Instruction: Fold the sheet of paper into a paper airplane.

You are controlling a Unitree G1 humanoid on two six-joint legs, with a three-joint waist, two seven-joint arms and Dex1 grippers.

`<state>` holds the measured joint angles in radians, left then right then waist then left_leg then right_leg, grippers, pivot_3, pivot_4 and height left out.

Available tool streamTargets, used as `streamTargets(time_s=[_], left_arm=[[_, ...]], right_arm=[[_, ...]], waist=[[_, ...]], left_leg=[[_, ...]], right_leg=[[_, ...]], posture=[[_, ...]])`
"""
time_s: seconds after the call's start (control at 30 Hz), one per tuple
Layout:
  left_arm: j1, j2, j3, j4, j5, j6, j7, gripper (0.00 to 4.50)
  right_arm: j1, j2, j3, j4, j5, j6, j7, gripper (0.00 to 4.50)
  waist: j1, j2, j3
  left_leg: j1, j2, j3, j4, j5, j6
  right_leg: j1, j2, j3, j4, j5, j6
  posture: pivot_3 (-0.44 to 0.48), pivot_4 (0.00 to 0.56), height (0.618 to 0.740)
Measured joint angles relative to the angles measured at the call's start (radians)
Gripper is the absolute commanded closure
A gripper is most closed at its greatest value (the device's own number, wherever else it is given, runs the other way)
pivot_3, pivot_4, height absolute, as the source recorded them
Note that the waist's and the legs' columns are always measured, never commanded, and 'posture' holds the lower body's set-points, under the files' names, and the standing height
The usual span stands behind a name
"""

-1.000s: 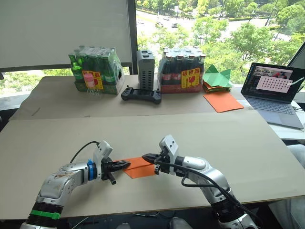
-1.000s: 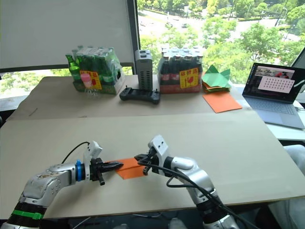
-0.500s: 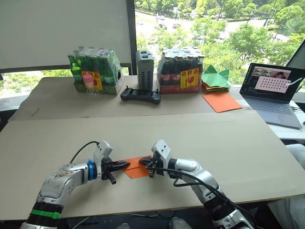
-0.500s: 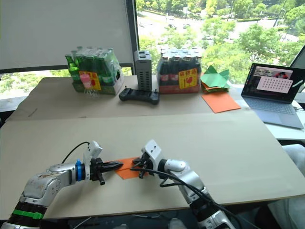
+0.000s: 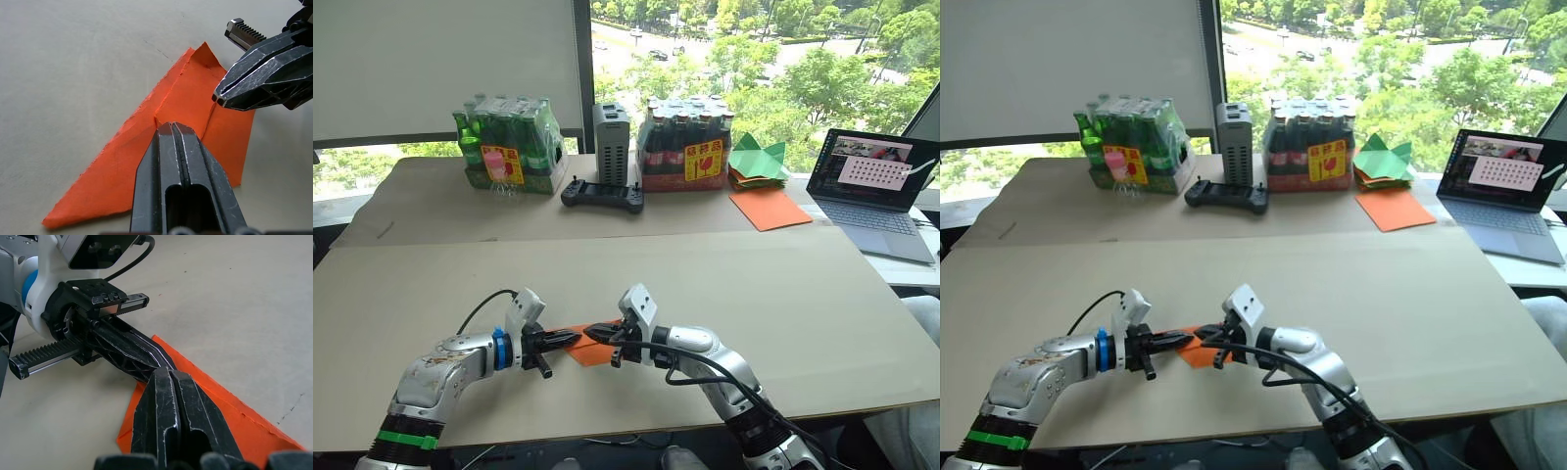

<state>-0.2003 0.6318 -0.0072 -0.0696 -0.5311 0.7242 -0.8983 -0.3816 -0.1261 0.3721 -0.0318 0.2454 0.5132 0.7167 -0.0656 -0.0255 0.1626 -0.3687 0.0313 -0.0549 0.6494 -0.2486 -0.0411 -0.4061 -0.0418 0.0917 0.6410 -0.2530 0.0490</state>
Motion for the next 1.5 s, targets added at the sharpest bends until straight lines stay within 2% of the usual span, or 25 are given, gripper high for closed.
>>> streamTargets(time_s=[0.5,0.67,0.9,1.5], left_arm=[[0.000,0.000,0.001,0.002,0.000,0.001,0.002,4.50],[-0.001,-0.006,-0.001,0.001,0.000,0.001,0.002,4.50],[-0.001,-0.006,-0.001,0.004,0.000,0.000,0.003,4.50],[-0.015,-0.006,-0.009,0.018,0.000,-0.002,-0.001,4.50]], right_arm=[[-0.004,-0.028,0.028,0.060,-0.069,-0.040,0.003,4.49],[0.021,-0.084,0.025,0.013,-0.066,-0.040,0.019,4.49],[0.065,-0.142,-0.004,-0.047,-0.055,-0.024,0.023,4.49],[0.069,-0.124,-0.159,-0.076,0.104,0.103,0.007,4.49]], waist=[[-0.001,0.000,0.000],[0.005,0.000,0.000],[0.005,0.000,0.000],[0.011,0.000,0.000]], left_leg=[[0.001,0.000,0.000,0.000,0.000,0.000],[0.000,0.000,0.000,0.000,0.000,0.000],[0.000,0.000,0.000,0.000,0.000,0.000],[0.000,0.000,0.000,0.000,0.000,0.000]], right_leg=[[0.000,0.000,0.000,0.000,0.000,0.000],[0.001,0.000,0.000,-0.001,0.000,0.000],[0.001,0.000,0.000,-0.001,0.000,0.000],[0.000,0.000,0.000,-0.001,0.000,0.000]], posture=[[0.000,0.150,0.740],[0.000,0.150,0.740],[0.000,0.150,0.740],[0.000,0.150,0.740]])
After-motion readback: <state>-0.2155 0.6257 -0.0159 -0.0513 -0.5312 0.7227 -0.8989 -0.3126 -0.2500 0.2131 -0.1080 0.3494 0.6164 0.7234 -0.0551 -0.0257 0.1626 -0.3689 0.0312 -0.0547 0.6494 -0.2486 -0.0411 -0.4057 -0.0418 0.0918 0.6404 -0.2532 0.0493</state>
